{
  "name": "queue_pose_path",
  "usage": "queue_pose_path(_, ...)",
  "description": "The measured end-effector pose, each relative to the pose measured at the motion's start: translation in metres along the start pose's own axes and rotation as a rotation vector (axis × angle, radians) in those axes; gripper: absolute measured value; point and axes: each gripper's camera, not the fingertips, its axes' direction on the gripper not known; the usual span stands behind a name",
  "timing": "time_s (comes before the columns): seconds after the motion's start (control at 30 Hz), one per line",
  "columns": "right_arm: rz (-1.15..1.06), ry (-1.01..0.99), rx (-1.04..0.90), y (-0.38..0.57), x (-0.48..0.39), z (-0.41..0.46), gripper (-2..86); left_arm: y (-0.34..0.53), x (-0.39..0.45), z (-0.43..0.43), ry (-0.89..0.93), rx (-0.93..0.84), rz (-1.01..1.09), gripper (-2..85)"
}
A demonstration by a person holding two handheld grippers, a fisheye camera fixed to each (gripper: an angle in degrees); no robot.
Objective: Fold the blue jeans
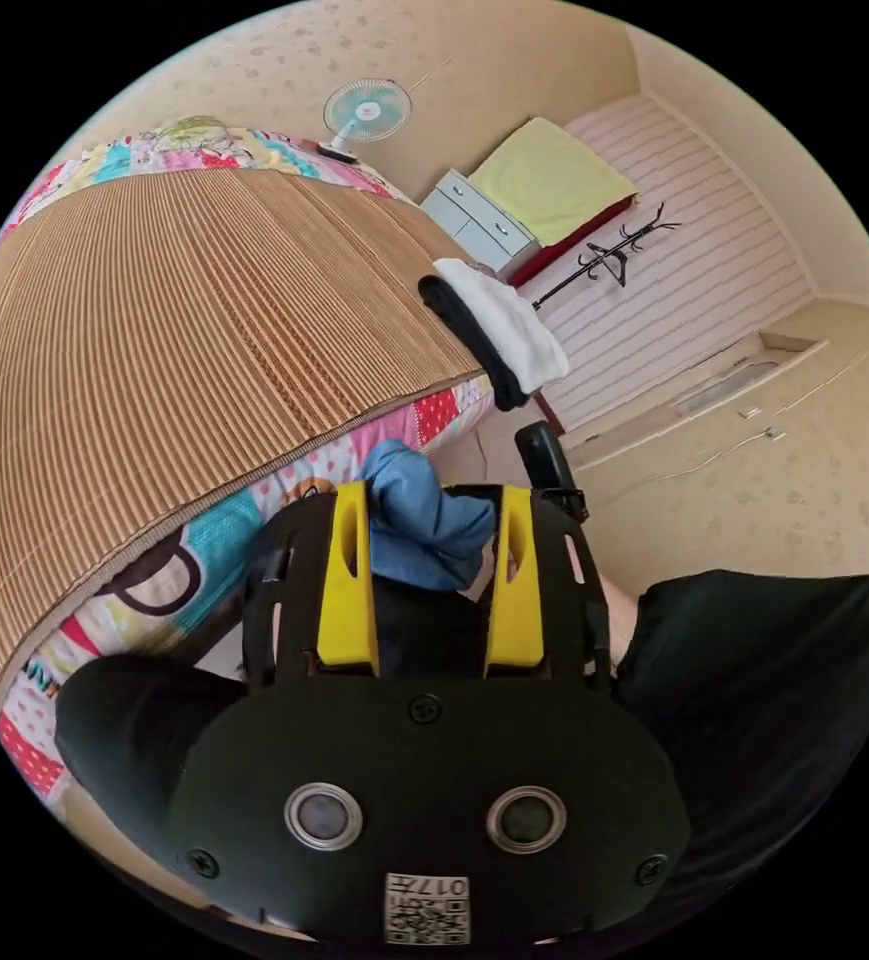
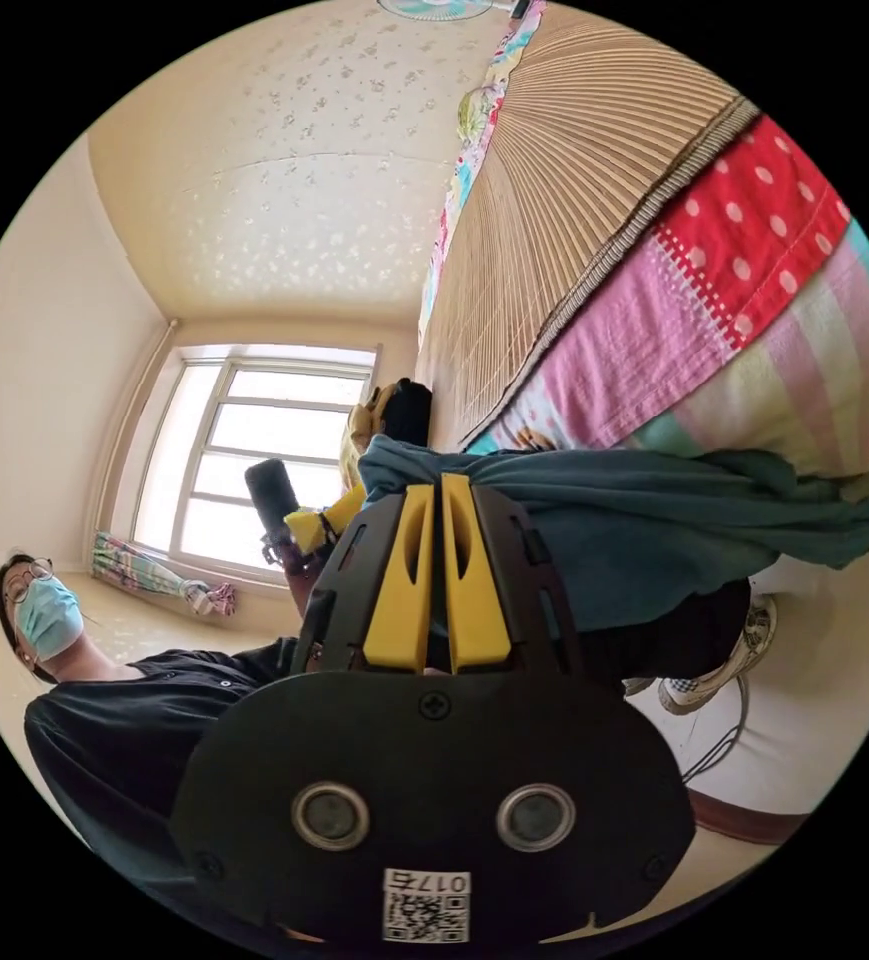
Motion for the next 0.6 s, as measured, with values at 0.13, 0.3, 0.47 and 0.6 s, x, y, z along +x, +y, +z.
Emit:
queue_pose_path(0.13,0.037,-0.05,0.037,0.008,0.012,-0.025,2.4,0.001,-0.04,0.014,0.123,-0.026,-0.106,6.4)
queue_pose_path(0.3,-0.024,-0.198,0.091,0.036,0.023,-0.077,3.7,0.041,-0.079,0.01,0.56,0.0,-0.204,5.0)
queue_pose_path(0.47,0.009,-0.45,0.303,0.087,0.046,-0.133,5.6,0.072,-0.05,-0.024,0.787,0.054,-0.057,4.5)
queue_pose_path(0.6,0.068,-0.589,0.457,0.127,0.066,-0.174,10.1,0.076,-0.041,-0.086,1.011,0.221,0.096,4.4)
